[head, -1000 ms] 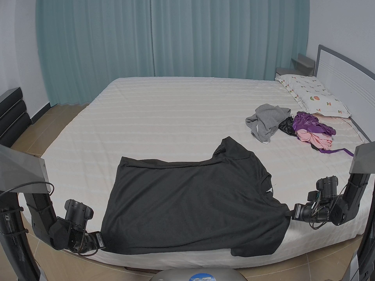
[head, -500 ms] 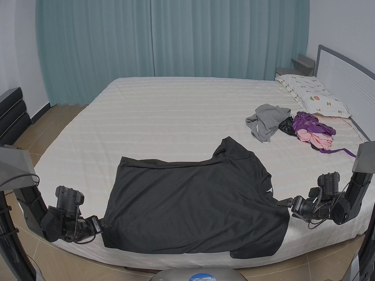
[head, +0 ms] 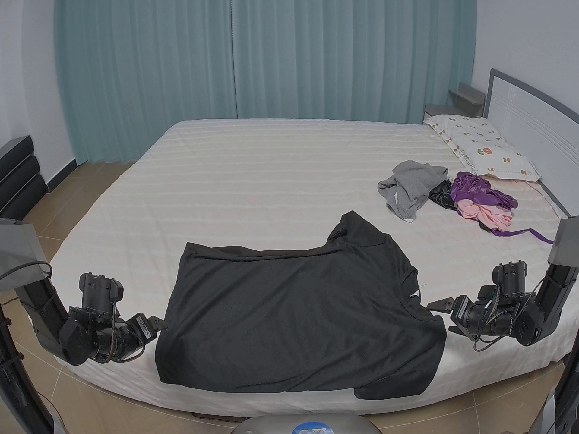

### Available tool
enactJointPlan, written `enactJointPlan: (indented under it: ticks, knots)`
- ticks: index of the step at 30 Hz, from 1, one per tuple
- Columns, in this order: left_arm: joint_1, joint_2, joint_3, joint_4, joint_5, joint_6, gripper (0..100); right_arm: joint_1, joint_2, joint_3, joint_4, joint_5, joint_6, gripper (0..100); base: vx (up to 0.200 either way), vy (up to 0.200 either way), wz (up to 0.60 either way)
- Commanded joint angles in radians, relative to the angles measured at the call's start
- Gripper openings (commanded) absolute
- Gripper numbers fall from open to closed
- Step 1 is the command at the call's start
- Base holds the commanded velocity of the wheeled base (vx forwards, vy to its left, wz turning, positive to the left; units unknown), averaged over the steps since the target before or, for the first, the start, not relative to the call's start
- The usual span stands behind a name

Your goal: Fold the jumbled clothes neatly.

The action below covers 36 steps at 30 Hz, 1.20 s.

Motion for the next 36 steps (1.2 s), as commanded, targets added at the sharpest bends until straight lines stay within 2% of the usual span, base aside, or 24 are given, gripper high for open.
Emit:
enactJointPlan:
  ticks: [1, 10, 17, 26, 36]
  knots:
    - [0.0, 0.003, -0.002, -0.002, -0.001, 0.0, 100, 0.0, -0.007, 0.001, 0.0, 0.0, 0.007, 100, 0.0, 0.2, 0.0]
    - [-0.003, 0.001, 0.0, -0.014, -0.007, -0.003, 100, 0.007, -0.006, -0.002, 0.0, 0.0, 0.007, 100, 0.0, 0.022, 0.0]
    - [-0.01, -0.009, -0.014, -0.014, -0.015, -0.063, 100, 0.008, -0.006, -0.004, -0.008, -0.001, 0.009, 100, 0.0, 0.0, 0.0]
    - [-0.036, -0.008, -0.006, -0.013, -0.031, -0.064, 100, 0.025, -0.007, -0.002, -0.018, -0.001, 0.009, 100, 0.2, 0.0, 0.0]
    - [-0.038, -0.002, -0.012, -0.013, -0.031, -0.078, 100, 0.028, -0.006, -0.005, -0.018, -0.001, 0.01, 100, 0.0, 0.0, 0.0]
